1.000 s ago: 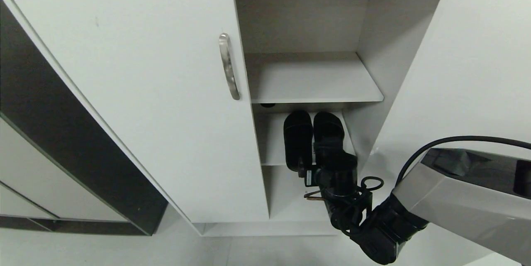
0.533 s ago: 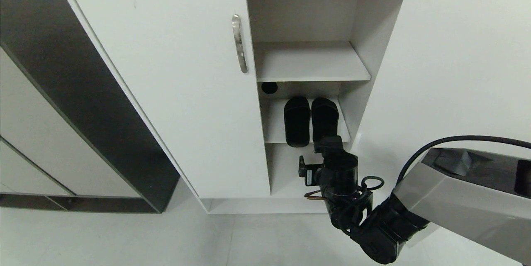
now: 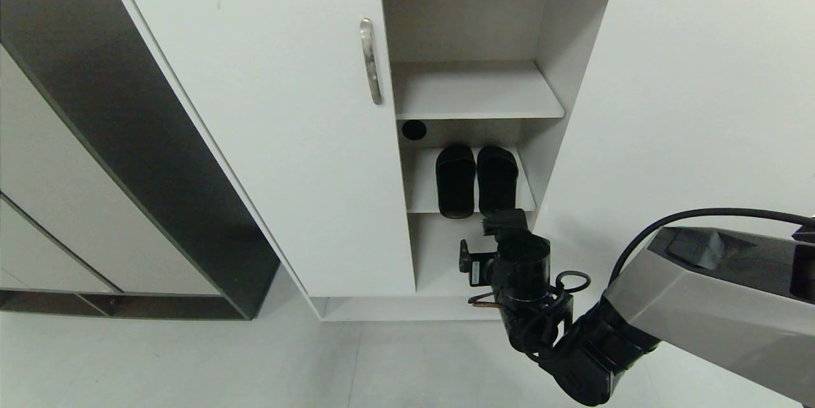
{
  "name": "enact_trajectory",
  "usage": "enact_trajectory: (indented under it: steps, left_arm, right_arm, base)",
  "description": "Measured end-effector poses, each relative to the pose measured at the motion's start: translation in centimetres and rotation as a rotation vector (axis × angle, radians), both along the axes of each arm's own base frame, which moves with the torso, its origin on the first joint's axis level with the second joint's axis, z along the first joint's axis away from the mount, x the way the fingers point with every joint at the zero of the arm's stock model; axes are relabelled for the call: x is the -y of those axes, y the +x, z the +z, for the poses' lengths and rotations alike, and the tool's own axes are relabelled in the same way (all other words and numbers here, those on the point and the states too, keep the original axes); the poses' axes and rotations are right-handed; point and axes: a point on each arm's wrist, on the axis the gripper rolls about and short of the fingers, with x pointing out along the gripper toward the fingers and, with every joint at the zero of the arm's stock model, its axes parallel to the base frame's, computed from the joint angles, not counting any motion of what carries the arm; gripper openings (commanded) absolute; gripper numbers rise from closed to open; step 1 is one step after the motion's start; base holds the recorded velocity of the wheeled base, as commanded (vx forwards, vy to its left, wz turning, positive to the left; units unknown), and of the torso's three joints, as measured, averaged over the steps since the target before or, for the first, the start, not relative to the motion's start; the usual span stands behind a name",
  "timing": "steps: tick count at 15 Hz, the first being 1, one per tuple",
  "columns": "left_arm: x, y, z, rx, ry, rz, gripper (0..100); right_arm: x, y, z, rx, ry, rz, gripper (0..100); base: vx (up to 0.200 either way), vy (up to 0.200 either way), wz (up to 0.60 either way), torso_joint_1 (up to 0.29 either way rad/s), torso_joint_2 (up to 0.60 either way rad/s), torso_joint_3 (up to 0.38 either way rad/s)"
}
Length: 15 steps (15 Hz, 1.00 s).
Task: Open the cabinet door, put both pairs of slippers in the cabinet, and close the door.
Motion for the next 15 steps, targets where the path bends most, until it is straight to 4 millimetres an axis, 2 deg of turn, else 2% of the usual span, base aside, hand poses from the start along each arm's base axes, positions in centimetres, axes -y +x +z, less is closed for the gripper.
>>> enact_trajectory:
  steps: [8,15]
  left_arm:
    - [0.00,0.00,0.00,0.000,0.000,-0.001,0]
    - [0.00,0.00,0.00,0.000,0.000,-0.001,0]
  right_arm:
    - [0.01,-0.01,-0.05,-0.002,-0.003,0.000,100]
    - [0.01,-0.02,-0.07,-0.002,-0.003,0.000,100]
  base:
    - [0.000,0.000,0.00,0.000,0.00,0.010]
    - [0.000,0.000,0.00,0.003,0.00,0.189]
